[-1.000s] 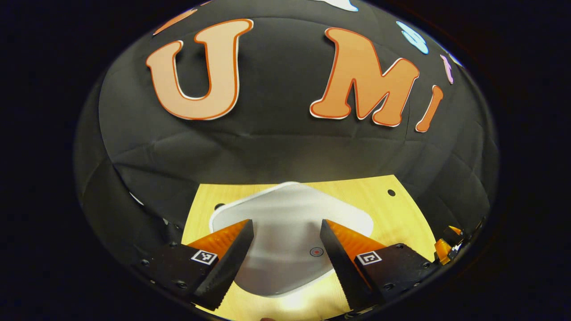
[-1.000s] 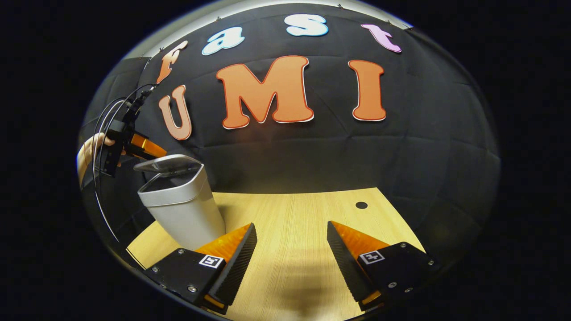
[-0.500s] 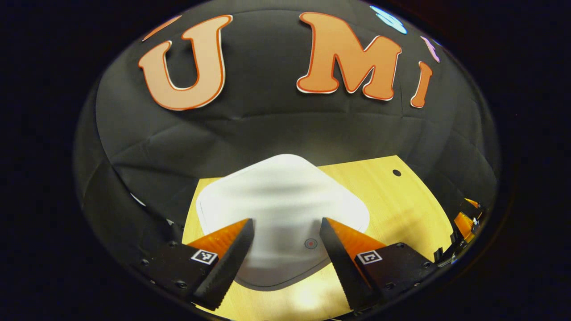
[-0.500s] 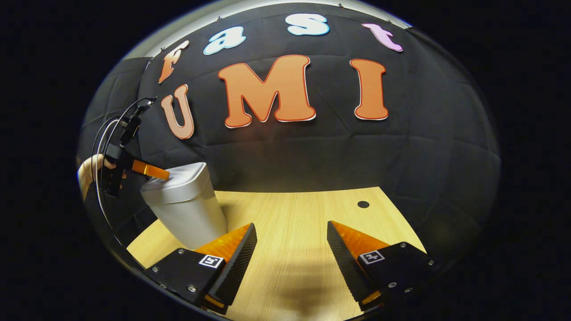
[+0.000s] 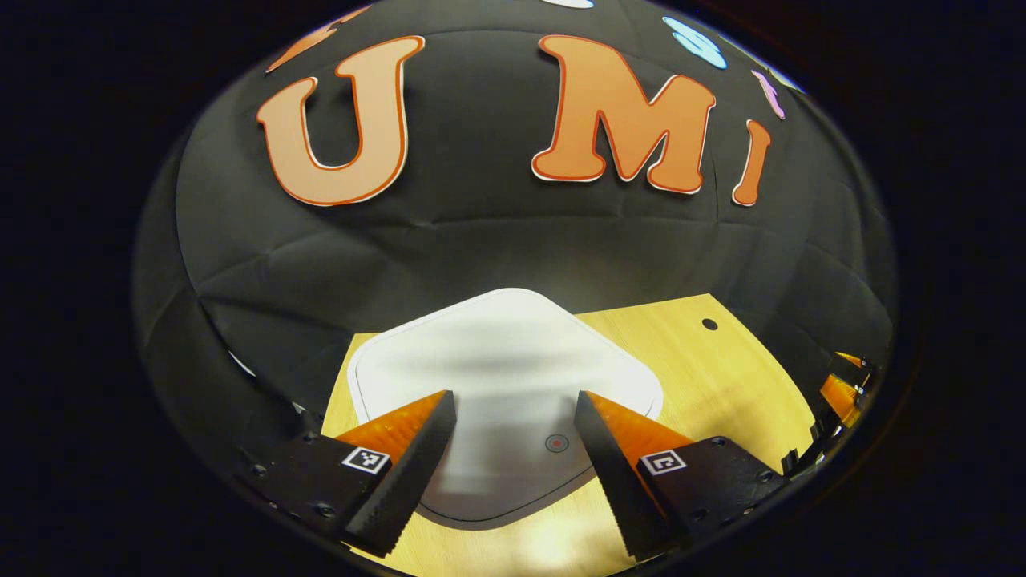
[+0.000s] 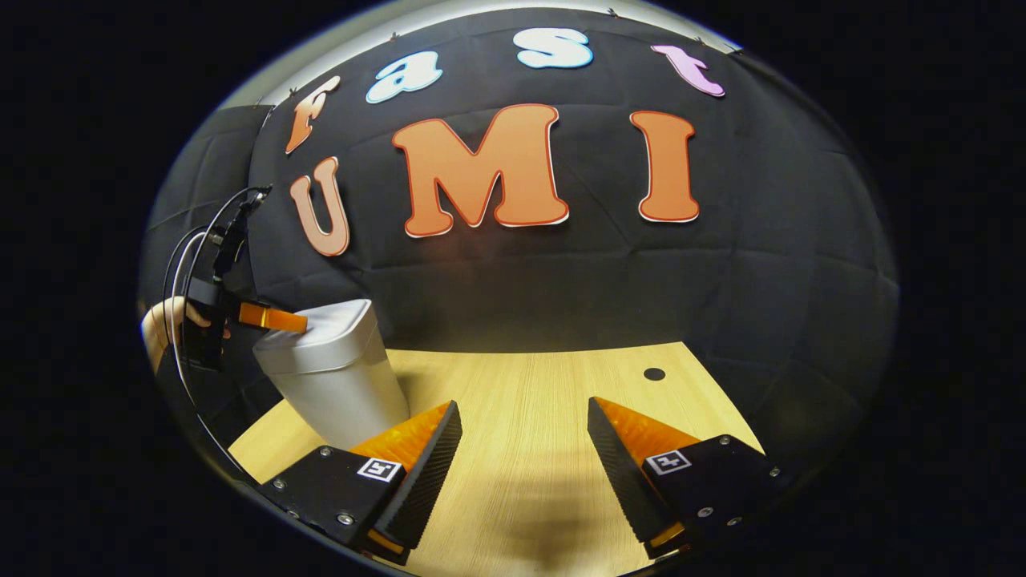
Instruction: Press the lid of the desktop garbage bin to open it, pick up the crumpled paper on the desktop and throw it into the bin, then pick up the pop can on the desktop and drop it into the bin, and finally close the garbage bin lid.
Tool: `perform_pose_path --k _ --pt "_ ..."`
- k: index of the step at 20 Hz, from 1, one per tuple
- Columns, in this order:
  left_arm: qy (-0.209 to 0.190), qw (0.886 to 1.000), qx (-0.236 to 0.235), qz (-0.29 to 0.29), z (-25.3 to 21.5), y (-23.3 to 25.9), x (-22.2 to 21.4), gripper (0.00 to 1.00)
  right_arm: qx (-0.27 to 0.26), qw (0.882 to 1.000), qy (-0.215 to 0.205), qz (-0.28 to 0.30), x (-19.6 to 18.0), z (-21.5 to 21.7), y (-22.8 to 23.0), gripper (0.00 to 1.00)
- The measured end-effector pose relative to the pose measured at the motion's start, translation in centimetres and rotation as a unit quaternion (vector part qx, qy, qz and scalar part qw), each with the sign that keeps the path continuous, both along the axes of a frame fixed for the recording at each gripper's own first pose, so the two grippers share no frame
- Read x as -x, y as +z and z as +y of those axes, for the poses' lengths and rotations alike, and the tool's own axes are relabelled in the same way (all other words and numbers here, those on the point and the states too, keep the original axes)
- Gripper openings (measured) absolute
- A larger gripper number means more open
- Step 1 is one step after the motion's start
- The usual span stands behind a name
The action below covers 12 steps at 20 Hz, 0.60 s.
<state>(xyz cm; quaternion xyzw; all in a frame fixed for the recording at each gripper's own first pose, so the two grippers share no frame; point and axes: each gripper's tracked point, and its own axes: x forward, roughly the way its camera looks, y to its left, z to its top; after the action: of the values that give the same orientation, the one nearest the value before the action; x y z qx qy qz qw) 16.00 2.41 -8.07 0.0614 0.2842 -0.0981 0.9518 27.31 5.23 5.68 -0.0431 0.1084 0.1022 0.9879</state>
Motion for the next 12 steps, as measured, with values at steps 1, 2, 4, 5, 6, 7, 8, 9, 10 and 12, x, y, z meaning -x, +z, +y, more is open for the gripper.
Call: perform_pose_path --k 1,2,4,5,6,7,8,9,10,12 --pt "0.004 1.0 -0.003 -0.004 0.1 0.1 0.0 0.98 -0.002 1.0 -0.001 -0.004 -0.1 0.1 0.3 0.95" --pt "0.007 1.0 -0.004 -0.01 0.1 0.2 -0.2 0.98 -0.002 1.0 -0.003 -0.008 -0.1 0.2 0.5 0.95" --pt "0.015 1.0 -0.001 -0.026 0.2 0.4 -0.2 0.97 -0.003 1.0 -0.004 -0.016 0.0 0.4 1.1 0.95" --pt "0.022 0.999 0.001 -0.031 0.2 0.4 -0.3 0.97 -0.003 1.0 -0.005 -0.019 0.0 0.5 1.4 0.95" --pt "0.027 0.999 0.004 -0.036 0.3 0.3 -0.2 0.97 -0.003 1.0 -0.005 -0.023 0.0 0.6 1.7 0.95" --pt "0.029 0.999 0.006 -0.04 0.2 0.2 0.1 0.97 -0.002 1.0 -0.004 -0.027 -0.1 0.7 2.0 0.95" --pt "0.034 0.998 0.007 -0.045 0.0 0.2 0.6 0.97 0.001 1.0 -0.005 -0.031 -0.1 0.8 2.2 0.95" --pt "0.038 0.998 0.008 -0.05 -0.2 0.1 1.1 0.97 0.003 0.999 -0.006 -0.035 -0.1 0.8 2.4 0.95" --pt "0.041 0.998 0.01 -0.056 -0.3 0.1 1.5 0.97 0.004 0.999 -0.007 -0.039 -0.1 0.8 2.8 0.95" --pt "0.046 0.996 0.012 -0.072 -0.8 0.3 2.4 0.97 0.001 0.999 -0.009 -0.043 0.0 0.9 3.1 0.95"
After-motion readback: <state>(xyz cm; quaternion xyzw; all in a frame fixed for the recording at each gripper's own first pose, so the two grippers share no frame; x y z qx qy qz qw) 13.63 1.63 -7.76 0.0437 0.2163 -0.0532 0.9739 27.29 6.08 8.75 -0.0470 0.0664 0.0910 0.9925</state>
